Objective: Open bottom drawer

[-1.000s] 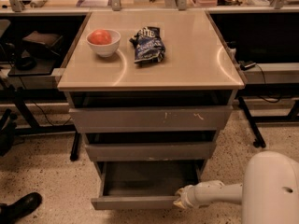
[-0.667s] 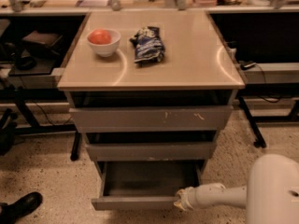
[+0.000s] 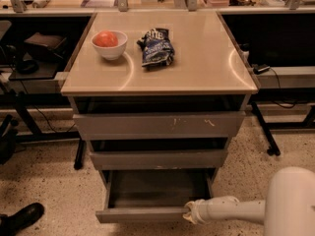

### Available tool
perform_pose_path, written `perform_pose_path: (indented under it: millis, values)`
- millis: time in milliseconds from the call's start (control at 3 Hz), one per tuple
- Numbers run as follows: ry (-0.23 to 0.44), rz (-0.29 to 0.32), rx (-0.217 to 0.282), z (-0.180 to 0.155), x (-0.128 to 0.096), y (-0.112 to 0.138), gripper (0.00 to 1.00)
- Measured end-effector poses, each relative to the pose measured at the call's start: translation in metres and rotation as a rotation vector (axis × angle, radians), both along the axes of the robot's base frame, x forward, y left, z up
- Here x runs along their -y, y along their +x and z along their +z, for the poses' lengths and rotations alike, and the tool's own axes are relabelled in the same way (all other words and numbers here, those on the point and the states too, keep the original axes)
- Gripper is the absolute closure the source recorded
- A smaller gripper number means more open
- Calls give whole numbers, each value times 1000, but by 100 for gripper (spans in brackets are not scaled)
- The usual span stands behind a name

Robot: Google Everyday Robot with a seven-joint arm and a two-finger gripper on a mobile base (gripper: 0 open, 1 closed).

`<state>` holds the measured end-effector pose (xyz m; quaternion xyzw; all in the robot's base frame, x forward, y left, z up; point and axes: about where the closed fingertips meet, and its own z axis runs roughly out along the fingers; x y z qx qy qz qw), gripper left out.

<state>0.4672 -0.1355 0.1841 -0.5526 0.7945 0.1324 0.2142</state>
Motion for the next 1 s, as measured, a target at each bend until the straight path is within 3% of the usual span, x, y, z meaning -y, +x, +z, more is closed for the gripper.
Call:
perform_pose_path:
  millis: [333, 1000]
  values:
    - [11, 2, 1, 2, 1, -9, 85]
    - [11, 2, 1, 3, 1, -9, 38]
